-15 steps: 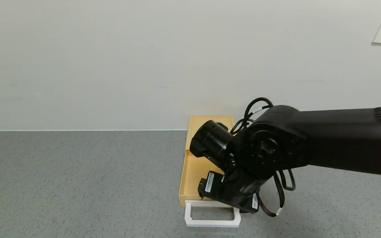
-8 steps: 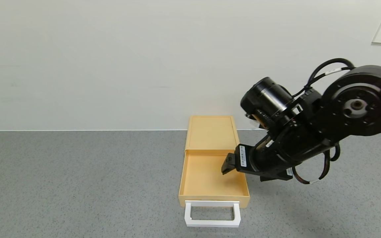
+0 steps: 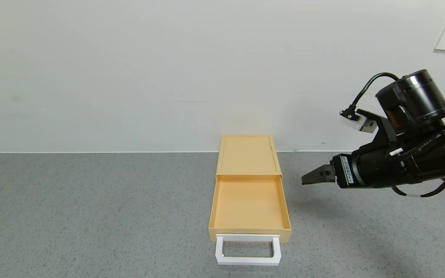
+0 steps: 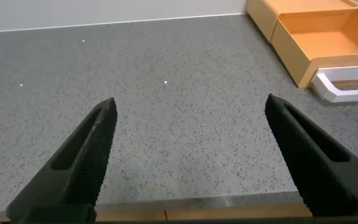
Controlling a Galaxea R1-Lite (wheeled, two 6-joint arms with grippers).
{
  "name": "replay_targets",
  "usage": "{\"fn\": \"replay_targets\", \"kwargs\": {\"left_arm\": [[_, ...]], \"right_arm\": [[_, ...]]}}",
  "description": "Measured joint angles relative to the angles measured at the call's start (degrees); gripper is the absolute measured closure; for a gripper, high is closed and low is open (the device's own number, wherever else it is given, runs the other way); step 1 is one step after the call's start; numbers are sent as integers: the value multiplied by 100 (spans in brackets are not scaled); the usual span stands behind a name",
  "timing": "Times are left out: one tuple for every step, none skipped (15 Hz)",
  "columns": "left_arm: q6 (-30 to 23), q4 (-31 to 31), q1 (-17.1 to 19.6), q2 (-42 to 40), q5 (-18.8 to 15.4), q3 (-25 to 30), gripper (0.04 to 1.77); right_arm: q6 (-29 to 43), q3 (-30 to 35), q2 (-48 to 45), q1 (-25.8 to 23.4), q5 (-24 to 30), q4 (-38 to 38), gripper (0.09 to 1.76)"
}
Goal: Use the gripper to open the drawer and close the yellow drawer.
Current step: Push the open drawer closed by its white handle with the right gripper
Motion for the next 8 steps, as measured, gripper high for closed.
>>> {"fn": "replay_targets", "kwargs": {"left_arm": [[0,2,0,0,0,0,9],[0,0,0,0,0,0,9],[0,0,-2,0,0,0,9],[0,0,-2,0,0,0,9],[0,2,-2,0,2,0,9],[2,0,-2,0,0,0,9],[0,2,-2,0,0,0,9],[0,0,-2,0,0,0,9]], "right_arm": [[-101,133,-102,-113,11,-146,14],[-167,227,-182,-187,9,-205,14],[-223,306,-256,-232,6,-232,14],[-276,347,-308,-273,2,-238,14],[-357,380,-367,-341,6,-235,14],[-402,402,-400,-383,11,-235,14],[-501,457,-438,-427,17,-251,14],[-636,524,-471,-449,17,-256,14]]}}
